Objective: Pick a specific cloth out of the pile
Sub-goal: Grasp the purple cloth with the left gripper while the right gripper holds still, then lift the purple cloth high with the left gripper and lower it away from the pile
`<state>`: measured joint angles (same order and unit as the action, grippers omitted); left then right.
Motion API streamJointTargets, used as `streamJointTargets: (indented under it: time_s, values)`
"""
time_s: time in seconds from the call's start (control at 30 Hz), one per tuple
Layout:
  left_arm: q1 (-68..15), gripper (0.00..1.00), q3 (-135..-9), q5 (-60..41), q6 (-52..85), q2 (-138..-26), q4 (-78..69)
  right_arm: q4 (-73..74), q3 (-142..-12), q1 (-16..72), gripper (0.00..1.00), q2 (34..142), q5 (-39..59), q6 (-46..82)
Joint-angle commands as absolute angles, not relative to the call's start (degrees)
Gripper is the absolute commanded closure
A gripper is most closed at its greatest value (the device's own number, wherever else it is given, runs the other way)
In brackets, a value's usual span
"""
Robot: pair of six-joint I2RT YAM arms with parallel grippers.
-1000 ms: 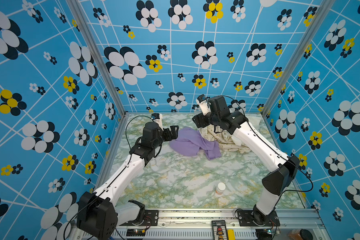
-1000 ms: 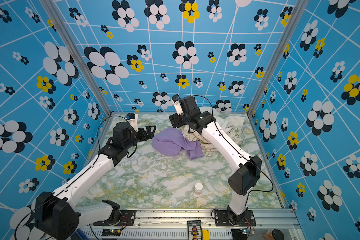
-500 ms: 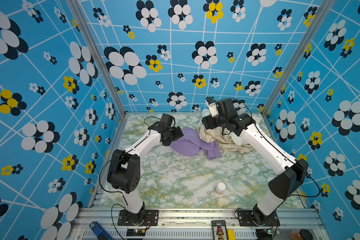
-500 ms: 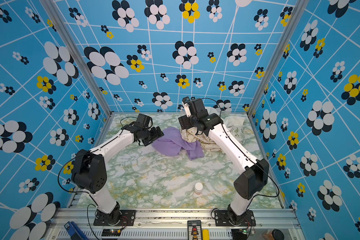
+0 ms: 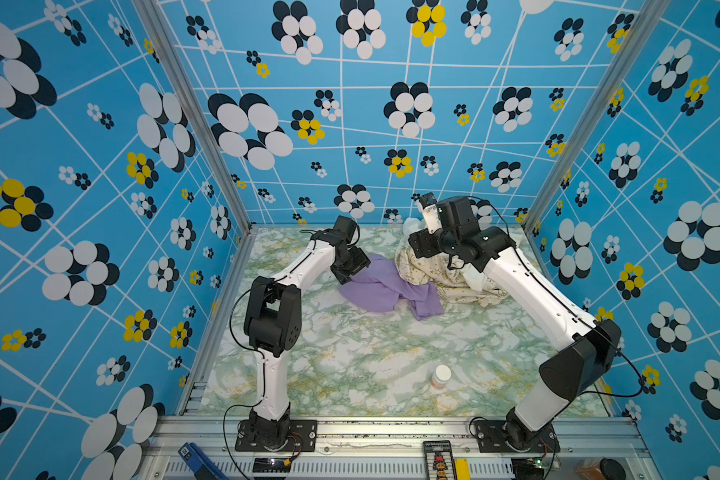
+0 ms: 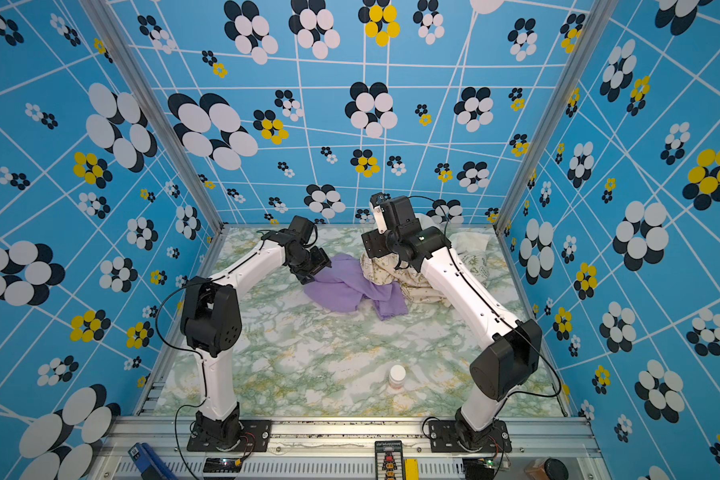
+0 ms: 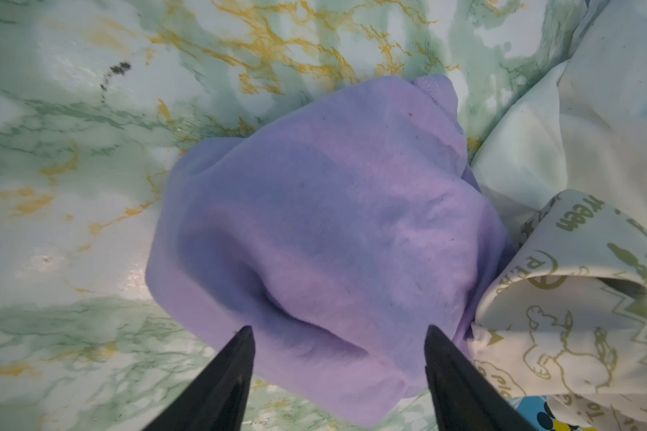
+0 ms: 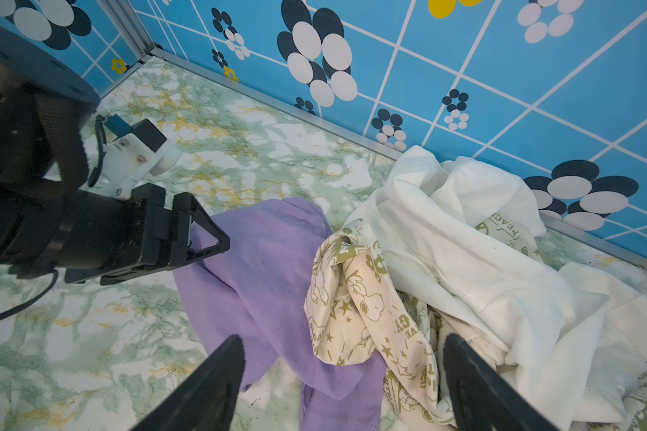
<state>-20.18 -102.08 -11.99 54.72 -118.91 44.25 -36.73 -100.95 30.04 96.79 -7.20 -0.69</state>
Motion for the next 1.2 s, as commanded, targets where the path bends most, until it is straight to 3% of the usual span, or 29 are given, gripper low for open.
streamJointTargets:
  time_s: [0.0, 0.1, 0.27, 0.4, 0.5, 0.73, 0.8, 1.0, 1.17]
  values:
    - [-20.9, 0.31, -107.1, -10.8, 56.0, -123.0, 53.1, -37.4, -102.2, 29.5, 0.14, 97.2, -7.6, -0.6]
    - [-21.2, 0.45, -110.7, -10.2, 55.9, -126.1, 56.6, -37.5, -102.6, 29.4, 0.14, 97.7, -7.3, -0.6]
    - [-21.1, 0.54, -112.6, -11.6, 56.4, -129.0, 57.6, -37.6, -102.9, 29.3, 0.14, 98.1, -7.3, -0.9]
    - [-20.9, 0.83, -112.6, -11.9, 56.6, -129.1, 56.3, -37.8, -102.6, 29.2, 0.14, 98.0, -7.4, -1.0]
    - [-20.5, 1.00, -112.5, -11.2, 56.0, -127.8, 54.5, -37.9, -102.0, 29.2, 0.14, 97.9, -7.5, -1.1]
    - [-17.4, 1.00, -112.4, -9.0, 54.0, -121.8, 48.9, -37.1, -99.9, 29.1, 0.12, 97.0, -6.9, -0.9]
    - [-16.1, 1.00, -112.4, -8.5, 53.5, -119.4, 46.4, -37.1, -99.6, 29.1, 0.05, 96.8, -6.3, -0.8]
    - [-11.4, 1.00, -112.9, -8.8, 55.3, -112.5, 38.1, -36.3, -99.1, 29.1, 0.01, 96.7, -4.9, -0.9]
    - [-7.5, 1.00, -121.3, -7.6, 54.0, -112.0, 36.4, -36.0, -99.7, 29.1, 0.01, 97.5, -4.2, -0.9]
